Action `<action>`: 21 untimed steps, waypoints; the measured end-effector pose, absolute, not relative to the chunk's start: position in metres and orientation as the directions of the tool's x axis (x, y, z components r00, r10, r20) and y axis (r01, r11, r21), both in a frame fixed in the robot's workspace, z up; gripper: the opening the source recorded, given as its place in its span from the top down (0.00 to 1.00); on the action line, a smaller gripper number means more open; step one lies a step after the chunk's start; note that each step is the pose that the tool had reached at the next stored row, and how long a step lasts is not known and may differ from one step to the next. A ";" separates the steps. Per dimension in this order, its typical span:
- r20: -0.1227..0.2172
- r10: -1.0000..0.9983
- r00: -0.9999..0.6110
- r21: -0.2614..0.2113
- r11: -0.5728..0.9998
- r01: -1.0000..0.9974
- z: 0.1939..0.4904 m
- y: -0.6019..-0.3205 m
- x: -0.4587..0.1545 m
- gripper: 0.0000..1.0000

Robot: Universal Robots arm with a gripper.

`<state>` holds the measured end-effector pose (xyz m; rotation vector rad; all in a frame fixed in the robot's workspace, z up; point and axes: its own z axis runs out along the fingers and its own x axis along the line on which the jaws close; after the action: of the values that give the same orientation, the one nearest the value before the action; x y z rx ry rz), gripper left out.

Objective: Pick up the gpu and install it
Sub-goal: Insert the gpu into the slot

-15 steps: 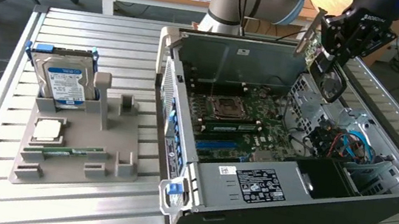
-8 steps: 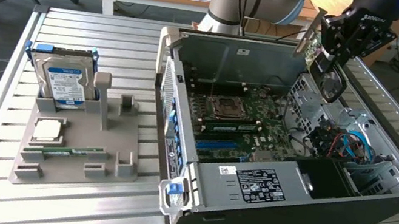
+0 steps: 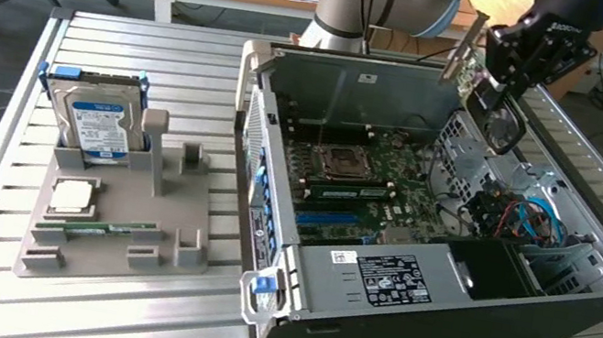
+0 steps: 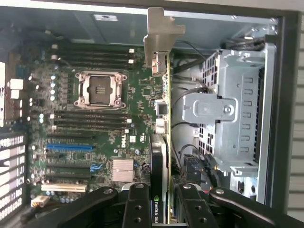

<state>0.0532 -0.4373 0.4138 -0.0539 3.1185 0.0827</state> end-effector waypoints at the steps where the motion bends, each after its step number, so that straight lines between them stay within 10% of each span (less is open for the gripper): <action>1: -0.022 -0.052 -0.998 0.053 0.997 -0.053 0.414 -0.437 0.053 0.73; 21: -0.022 -0.404 -0.914 0.053 0.913 -0.405 0.413 -0.437 0.053 0.73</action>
<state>0.0532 -0.4374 0.4134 -0.6475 3.0617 0.0877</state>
